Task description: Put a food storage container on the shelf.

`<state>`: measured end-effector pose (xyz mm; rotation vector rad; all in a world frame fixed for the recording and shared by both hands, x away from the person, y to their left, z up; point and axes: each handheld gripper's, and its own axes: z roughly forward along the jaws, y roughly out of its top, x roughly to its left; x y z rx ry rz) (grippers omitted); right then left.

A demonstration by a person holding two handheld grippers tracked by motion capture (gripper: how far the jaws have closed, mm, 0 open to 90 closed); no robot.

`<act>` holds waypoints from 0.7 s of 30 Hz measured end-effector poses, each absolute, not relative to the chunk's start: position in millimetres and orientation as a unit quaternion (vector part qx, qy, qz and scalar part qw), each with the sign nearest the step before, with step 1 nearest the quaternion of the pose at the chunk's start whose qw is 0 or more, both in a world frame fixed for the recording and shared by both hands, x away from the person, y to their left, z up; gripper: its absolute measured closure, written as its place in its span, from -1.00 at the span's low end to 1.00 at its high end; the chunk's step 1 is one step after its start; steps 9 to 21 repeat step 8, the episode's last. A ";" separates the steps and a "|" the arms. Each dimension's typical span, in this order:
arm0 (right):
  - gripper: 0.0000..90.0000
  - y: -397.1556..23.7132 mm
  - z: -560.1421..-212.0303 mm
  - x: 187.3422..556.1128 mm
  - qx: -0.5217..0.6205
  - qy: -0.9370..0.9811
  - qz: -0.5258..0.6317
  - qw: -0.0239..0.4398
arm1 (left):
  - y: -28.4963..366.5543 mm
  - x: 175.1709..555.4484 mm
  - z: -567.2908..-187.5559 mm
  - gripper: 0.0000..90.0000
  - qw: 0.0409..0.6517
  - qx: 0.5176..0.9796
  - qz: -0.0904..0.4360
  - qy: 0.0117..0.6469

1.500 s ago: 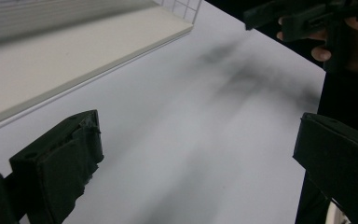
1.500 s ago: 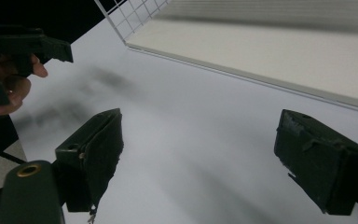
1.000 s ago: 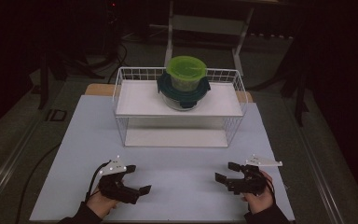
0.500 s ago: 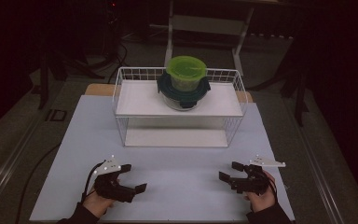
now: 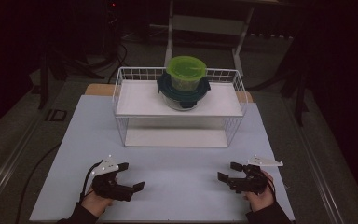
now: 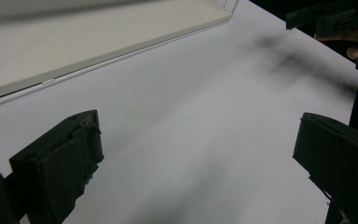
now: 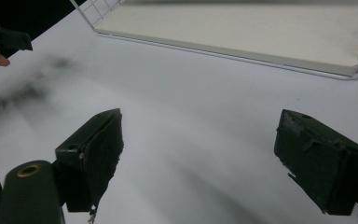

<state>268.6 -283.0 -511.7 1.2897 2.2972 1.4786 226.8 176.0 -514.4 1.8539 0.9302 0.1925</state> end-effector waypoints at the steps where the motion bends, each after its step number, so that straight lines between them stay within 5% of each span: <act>1: -0.67 -282.9 -511.8 268.5 0.427 0.759 0.488 0.059 | 175.7 226.5 -514.9 -0.98 0.504 0.768 0.080 0.386; 21: -0.67 -282.4 -512.0 268.4 0.426 0.761 0.486 0.061 | 171.1 224.5 -515.4 -0.98 0.500 0.776 0.079 0.376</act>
